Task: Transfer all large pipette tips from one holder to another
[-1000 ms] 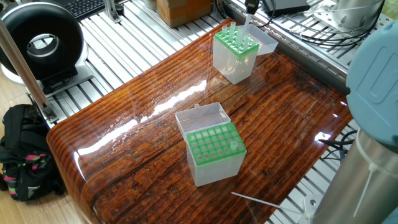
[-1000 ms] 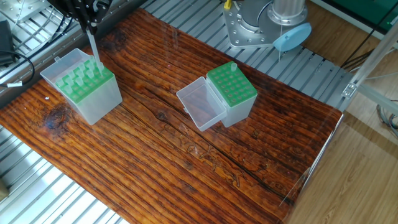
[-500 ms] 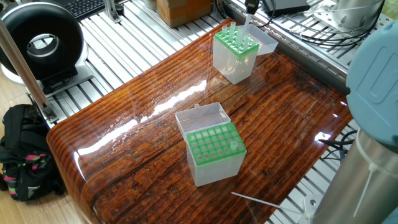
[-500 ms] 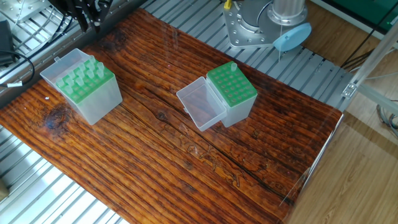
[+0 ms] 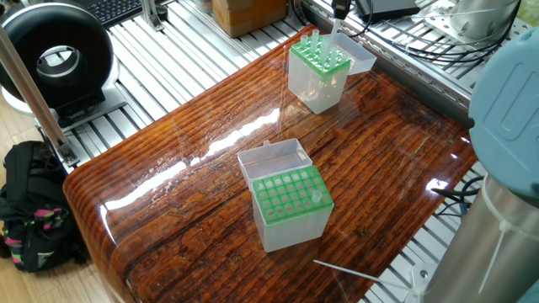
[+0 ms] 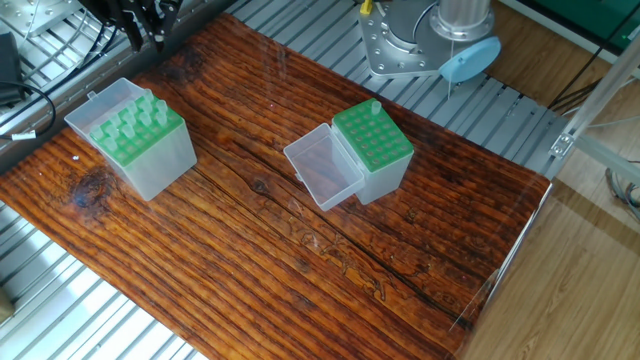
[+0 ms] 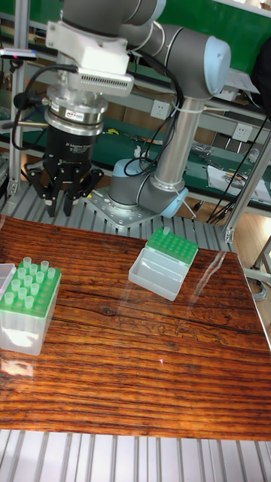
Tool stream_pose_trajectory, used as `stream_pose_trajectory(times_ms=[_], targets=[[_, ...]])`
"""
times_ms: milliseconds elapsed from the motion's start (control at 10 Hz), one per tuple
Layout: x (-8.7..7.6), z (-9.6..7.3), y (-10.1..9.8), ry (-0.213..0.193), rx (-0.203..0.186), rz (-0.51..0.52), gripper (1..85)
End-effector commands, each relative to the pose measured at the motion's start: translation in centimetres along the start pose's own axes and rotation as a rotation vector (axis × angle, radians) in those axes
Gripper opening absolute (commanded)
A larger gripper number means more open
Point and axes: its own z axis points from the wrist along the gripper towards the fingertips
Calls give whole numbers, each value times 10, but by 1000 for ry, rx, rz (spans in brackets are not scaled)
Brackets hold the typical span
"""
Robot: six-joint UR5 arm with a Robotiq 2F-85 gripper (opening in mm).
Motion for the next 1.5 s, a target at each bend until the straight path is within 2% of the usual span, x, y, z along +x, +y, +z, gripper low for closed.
stream_pose_trajectory(times_ms=[0,100,300,500,600,800,900,1000,1200,1300,1400], targets=[[-2,-6,34,3,-38,71,313],[0,-3,54,-3,-43,113,307],[16,8,101,4,-49,220,277],[32,26,148,-19,-73,293,243],[36,34,158,-34,-68,304,243],[39,40,165,-39,-70,317,240],[30,38,162,-40,-91,320,240],[24,34,145,-20,-75,301,237],[42,35,134,43,-23,190,233],[45,35,122,51,20,103,233],[43,34,115,44,46,49,233]])
